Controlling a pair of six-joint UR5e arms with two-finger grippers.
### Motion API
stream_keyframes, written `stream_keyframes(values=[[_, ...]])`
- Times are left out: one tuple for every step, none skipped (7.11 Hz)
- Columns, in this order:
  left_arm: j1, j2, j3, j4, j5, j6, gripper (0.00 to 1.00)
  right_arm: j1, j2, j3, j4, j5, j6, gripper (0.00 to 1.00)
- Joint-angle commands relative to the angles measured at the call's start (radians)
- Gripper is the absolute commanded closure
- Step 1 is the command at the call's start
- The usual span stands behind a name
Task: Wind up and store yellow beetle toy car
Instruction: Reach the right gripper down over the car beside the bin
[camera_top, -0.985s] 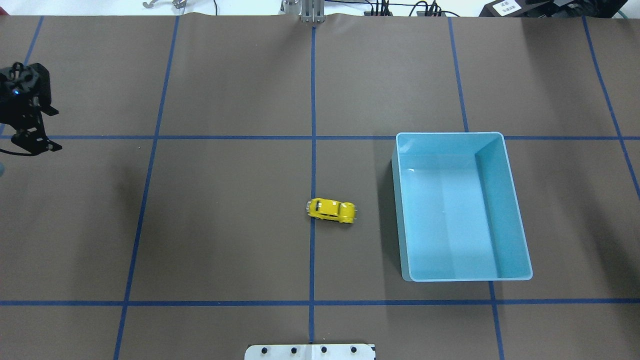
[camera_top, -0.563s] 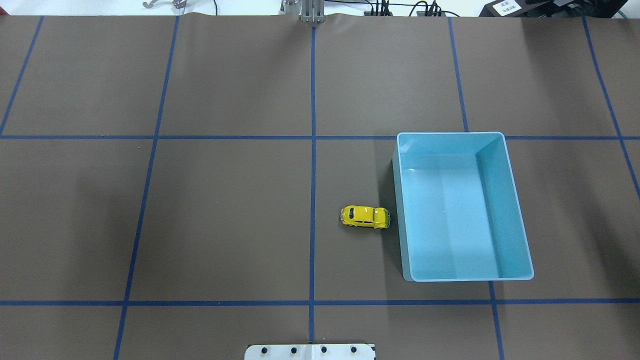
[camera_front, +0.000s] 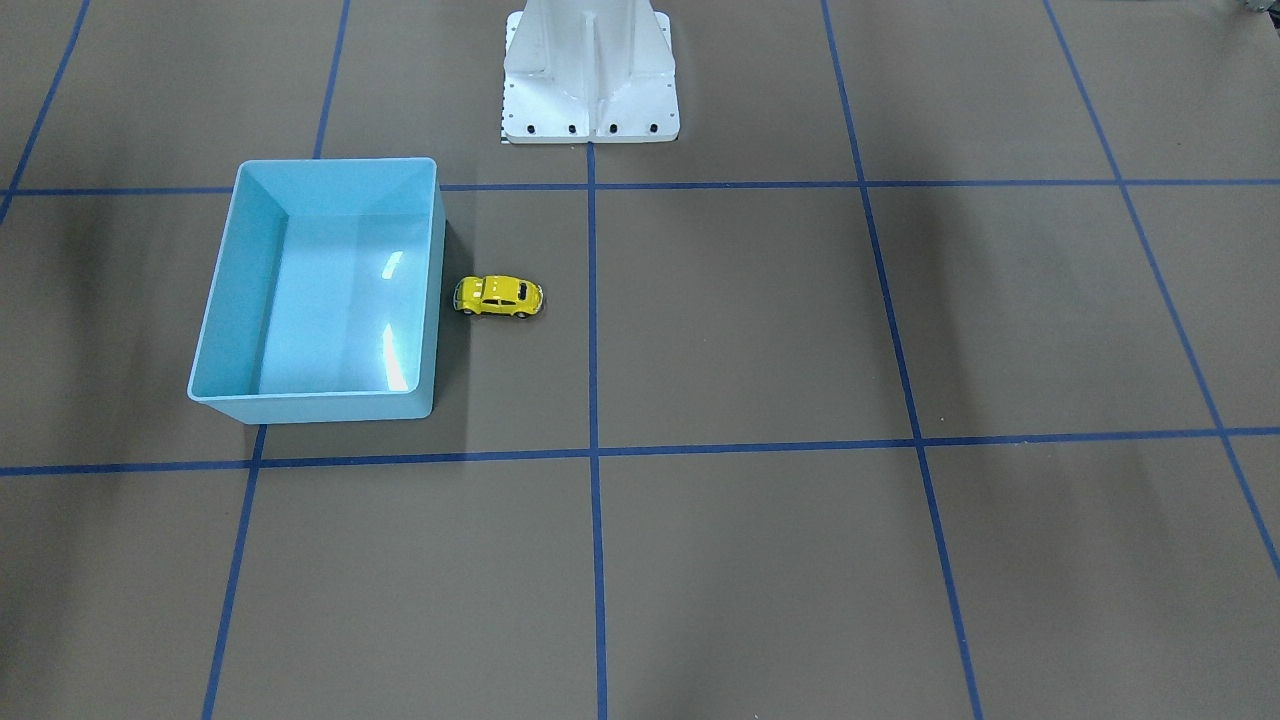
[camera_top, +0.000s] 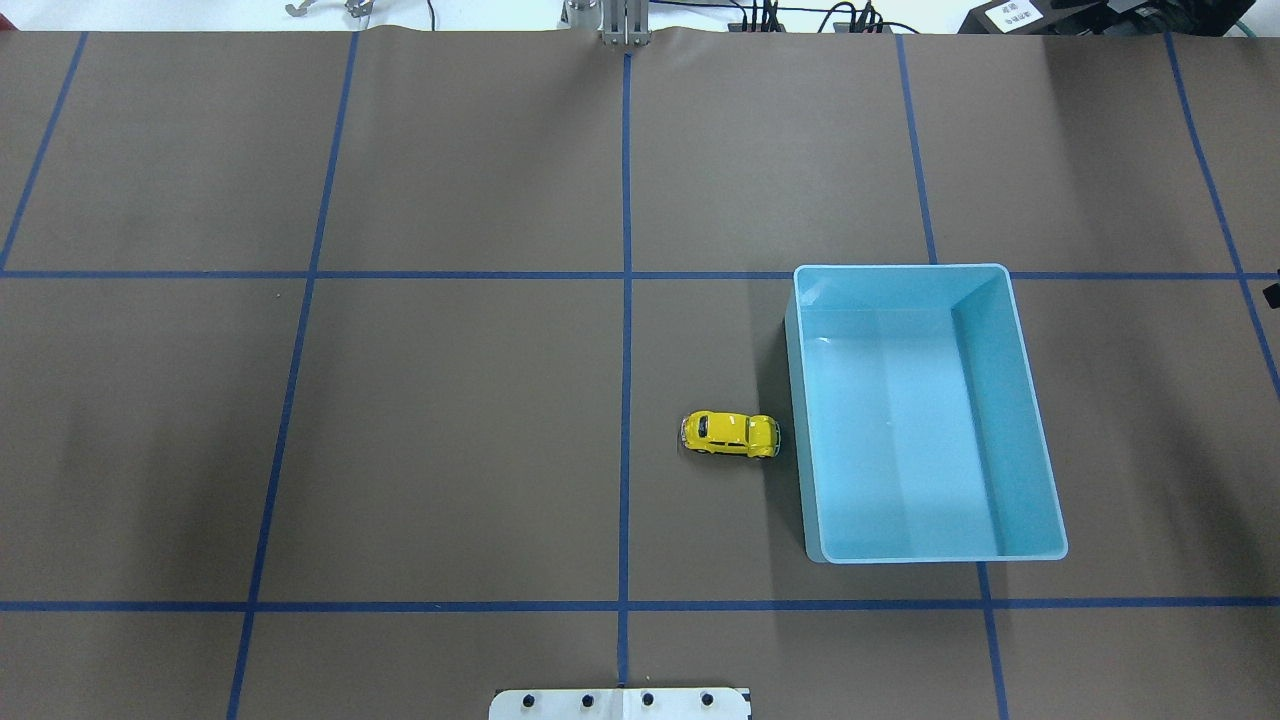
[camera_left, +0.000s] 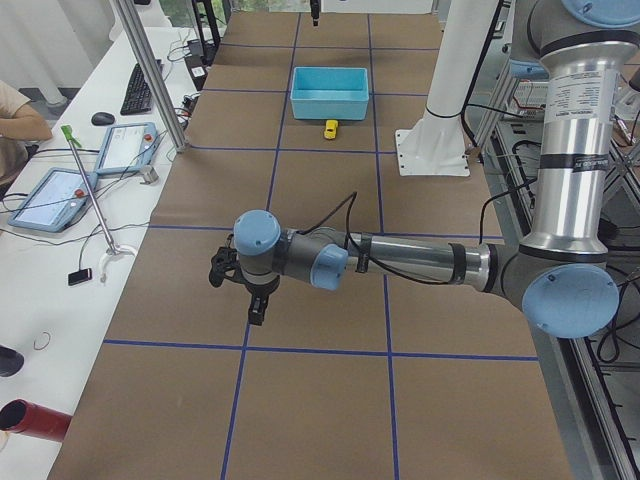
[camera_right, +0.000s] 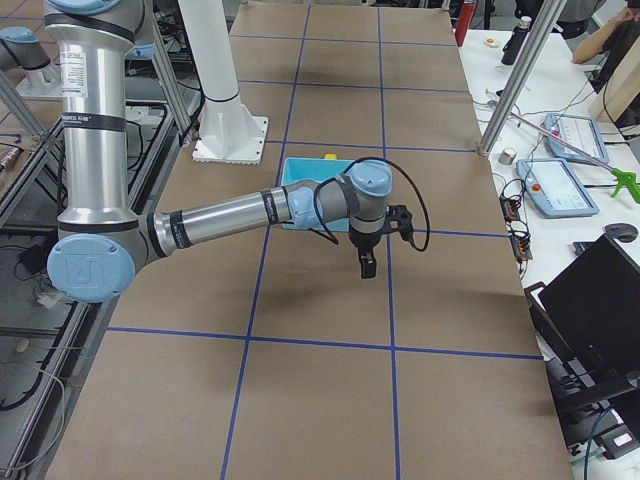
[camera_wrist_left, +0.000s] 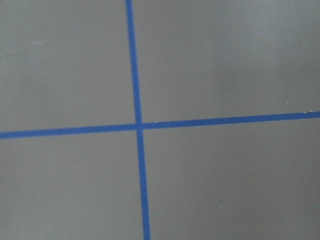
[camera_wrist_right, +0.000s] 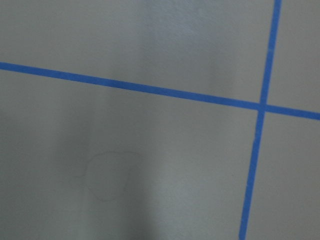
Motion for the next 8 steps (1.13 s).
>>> stream_keyframes(values=[[-0.077,0.054,0.003,0.0,-0.014,0.01,0.0,-0.082,0.225,0.172,-0.306,0.0,0.072,0.0],[-0.08,0.055,0.017,-0.002,-0.008,0.011,0.0,-0.134,0.351,0.213,-0.438,-0.005,0.102,0.0],[-0.08,0.055,0.017,-0.002,-0.004,0.01,0.0,-0.194,0.417,0.221,-0.452,-0.005,0.142,0.0],[-0.083,0.055,0.02,0.001,-0.002,0.01,0.0,-0.293,0.491,0.228,-0.45,-0.061,0.151,0.0],[-0.08,0.052,0.032,0.004,-0.001,0.01,0.0,-0.428,0.545,0.247,-0.447,-0.203,0.142,0.0],[-0.08,0.052,0.034,0.001,-0.002,0.008,0.0,-0.57,0.576,0.254,-0.443,-0.314,0.119,0.0],[-0.08,0.054,0.035,0.003,-0.002,0.008,0.0,-0.649,0.602,0.248,-0.434,-0.4,-0.001,0.0],[-0.082,0.054,0.035,0.003,-0.002,0.008,0.0,-0.659,0.631,0.213,-0.432,-0.408,-0.195,0.0]])
